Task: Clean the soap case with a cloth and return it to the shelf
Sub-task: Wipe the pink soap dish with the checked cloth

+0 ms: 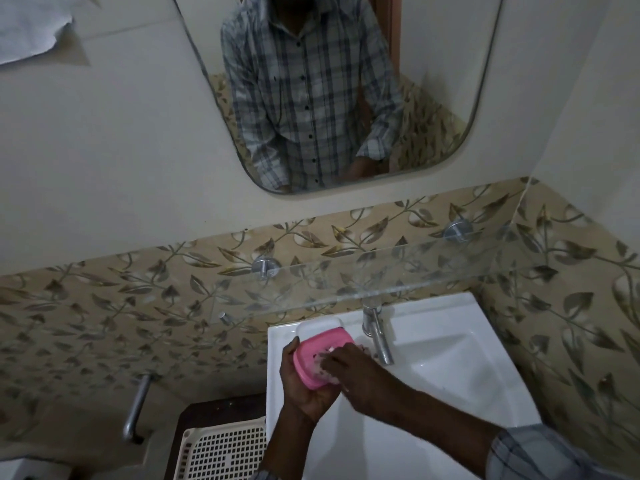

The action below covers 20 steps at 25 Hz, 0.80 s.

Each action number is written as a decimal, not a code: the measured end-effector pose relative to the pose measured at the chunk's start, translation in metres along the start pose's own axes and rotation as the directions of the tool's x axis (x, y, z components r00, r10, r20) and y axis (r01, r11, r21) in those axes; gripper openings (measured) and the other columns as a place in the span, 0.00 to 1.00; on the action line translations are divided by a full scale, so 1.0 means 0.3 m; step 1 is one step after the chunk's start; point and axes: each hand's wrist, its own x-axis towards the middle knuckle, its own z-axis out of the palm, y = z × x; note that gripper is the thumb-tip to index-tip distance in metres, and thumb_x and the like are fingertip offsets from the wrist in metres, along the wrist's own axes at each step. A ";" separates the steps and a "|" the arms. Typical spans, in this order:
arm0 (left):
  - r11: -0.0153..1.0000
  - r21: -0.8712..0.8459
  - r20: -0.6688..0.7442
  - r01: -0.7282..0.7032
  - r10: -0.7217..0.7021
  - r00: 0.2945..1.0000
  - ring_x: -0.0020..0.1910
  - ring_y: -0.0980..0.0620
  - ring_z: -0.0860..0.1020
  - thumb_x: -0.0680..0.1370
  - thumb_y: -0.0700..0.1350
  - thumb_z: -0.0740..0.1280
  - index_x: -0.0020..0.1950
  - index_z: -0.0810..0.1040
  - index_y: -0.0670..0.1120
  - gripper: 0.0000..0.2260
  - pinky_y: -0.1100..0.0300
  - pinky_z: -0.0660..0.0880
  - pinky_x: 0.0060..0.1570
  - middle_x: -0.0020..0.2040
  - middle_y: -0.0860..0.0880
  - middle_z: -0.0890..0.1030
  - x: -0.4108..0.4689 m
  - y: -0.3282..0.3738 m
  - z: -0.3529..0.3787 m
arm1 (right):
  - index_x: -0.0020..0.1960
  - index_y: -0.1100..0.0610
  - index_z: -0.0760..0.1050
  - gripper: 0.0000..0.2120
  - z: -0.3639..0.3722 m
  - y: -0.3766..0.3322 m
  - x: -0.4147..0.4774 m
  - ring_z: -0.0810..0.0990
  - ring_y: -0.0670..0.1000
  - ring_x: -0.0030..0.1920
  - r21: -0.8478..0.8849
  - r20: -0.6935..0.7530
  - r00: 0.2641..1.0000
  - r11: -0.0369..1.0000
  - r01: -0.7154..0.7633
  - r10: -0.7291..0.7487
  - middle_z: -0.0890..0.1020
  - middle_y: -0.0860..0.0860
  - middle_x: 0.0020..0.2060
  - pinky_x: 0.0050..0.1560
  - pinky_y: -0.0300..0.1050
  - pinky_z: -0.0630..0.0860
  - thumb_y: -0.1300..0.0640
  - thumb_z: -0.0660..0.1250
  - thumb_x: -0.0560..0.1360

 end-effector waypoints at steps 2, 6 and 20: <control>0.999 0.048 -0.045 -0.024 0.026 0.999 0.55 0.35 0.77 0.67 0.59 0.69 0.65 0.75 0.36 0.35 0.39 0.74 0.57 0.57 0.33 0.79 0.005 -0.010 -0.003 | 0.58 0.62 0.81 0.15 -0.011 0.018 0.012 0.81 0.62 0.53 0.057 -0.077 0.988 0.990 -0.128 0.132 0.82 0.61 0.52 0.55 0.53 0.80 0.69 0.69 0.72; 0.998 0.035 -0.105 -0.047 0.051 0.993 0.49 0.39 0.79 0.62 0.57 0.73 0.60 0.77 0.37 0.34 0.48 0.78 0.50 0.51 0.36 0.80 0.025 -0.043 0.029 | 0.46 0.60 0.85 0.11 0.007 -0.006 0.001 0.85 0.56 0.42 0.057 -0.194 0.967 0.986 -0.156 0.164 0.85 0.56 0.43 0.40 0.43 0.82 0.66 0.66 0.68; 0.986 0.129 -0.207 -0.103 0.128 0.970 0.47 0.40 0.77 0.68 0.60 0.67 0.56 0.79 0.39 0.27 0.49 0.73 0.50 0.49 0.38 0.79 0.050 -0.083 -0.003 | 0.44 0.66 0.84 0.13 -0.041 -0.001 -0.015 0.85 0.59 0.42 0.093 -0.164 0.986 0.996 -0.015 0.031 0.85 0.61 0.39 0.46 0.48 0.83 0.75 0.72 0.61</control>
